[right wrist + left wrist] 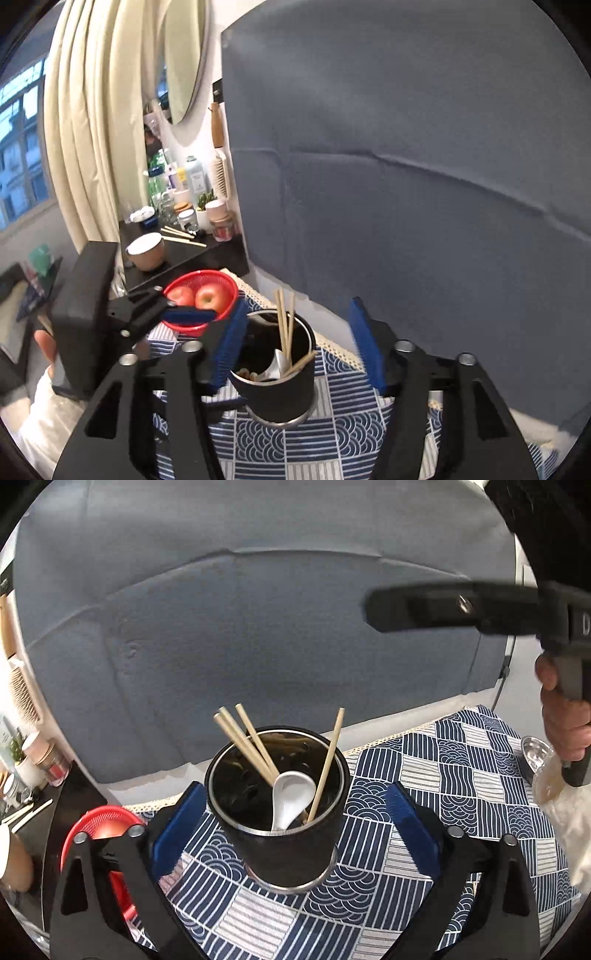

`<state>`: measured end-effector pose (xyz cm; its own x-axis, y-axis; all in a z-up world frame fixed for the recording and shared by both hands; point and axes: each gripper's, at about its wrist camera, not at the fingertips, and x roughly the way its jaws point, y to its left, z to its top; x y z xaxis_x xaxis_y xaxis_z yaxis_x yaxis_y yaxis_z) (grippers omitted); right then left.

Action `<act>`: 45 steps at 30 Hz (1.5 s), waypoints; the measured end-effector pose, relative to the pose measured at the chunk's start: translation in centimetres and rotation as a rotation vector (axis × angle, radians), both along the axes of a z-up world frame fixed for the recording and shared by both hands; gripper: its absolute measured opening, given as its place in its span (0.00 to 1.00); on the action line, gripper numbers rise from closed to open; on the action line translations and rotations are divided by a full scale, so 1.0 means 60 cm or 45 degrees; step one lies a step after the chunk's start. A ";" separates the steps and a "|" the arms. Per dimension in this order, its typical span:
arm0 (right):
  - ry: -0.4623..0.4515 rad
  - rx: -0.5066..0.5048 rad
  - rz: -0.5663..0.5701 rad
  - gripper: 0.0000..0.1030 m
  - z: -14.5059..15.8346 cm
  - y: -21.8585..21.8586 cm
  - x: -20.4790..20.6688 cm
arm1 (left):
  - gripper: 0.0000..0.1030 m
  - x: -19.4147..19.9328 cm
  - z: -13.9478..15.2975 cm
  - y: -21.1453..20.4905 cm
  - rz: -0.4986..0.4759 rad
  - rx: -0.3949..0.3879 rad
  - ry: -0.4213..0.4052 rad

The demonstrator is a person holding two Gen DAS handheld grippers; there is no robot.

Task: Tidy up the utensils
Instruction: 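Carry the white spoon with both tools and drop it into the black holder, then grasp the cartoon-printed spoon by its bowl with the right tool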

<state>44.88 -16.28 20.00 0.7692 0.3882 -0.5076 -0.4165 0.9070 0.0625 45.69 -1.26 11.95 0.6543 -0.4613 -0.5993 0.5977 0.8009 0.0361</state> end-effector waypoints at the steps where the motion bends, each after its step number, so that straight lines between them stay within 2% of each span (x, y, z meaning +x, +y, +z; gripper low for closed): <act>1: 0.000 0.001 -0.009 0.59 -0.003 -0.005 -0.004 | 0.94 -0.002 0.000 0.004 0.003 -0.005 0.001; 11: 0.002 -0.076 -0.057 0.75 -0.035 -0.039 -0.067 | 0.94 -0.057 -0.026 0.015 0.047 0.007 0.057; 13: 0.010 -0.075 -0.054 0.82 -0.041 -0.047 -0.082 | 0.94 -0.069 -0.034 0.014 0.046 0.006 0.067; 18: 0.027 -0.087 -0.049 0.82 -0.063 -0.056 -0.118 | 0.94 -0.099 -0.061 0.006 0.047 -0.021 0.116; 26: 0.047 -0.140 -0.032 0.84 -0.106 -0.066 -0.167 | 0.94 -0.151 -0.090 -0.015 0.027 0.011 0.149; 30: 0.082 -0.156 -0.025 0.84 -0.136 -0.077 -0.189 | 0.94 -0.175 -0.101 -0.025 0.055 0.000 0.166; 42: 0.178 -0.177 0.007 0.85 -0.208 -0.107 -0.236 | 0.94 -0.279 -0.137 -0.053 0.029 -0.031 0.171; 45: 0.258 -0.112 0.060 0.85 -0.232 -0.122 -0.250 | 0.94 -0.307 -0.144 -0.052 0.064 -0.050 0.164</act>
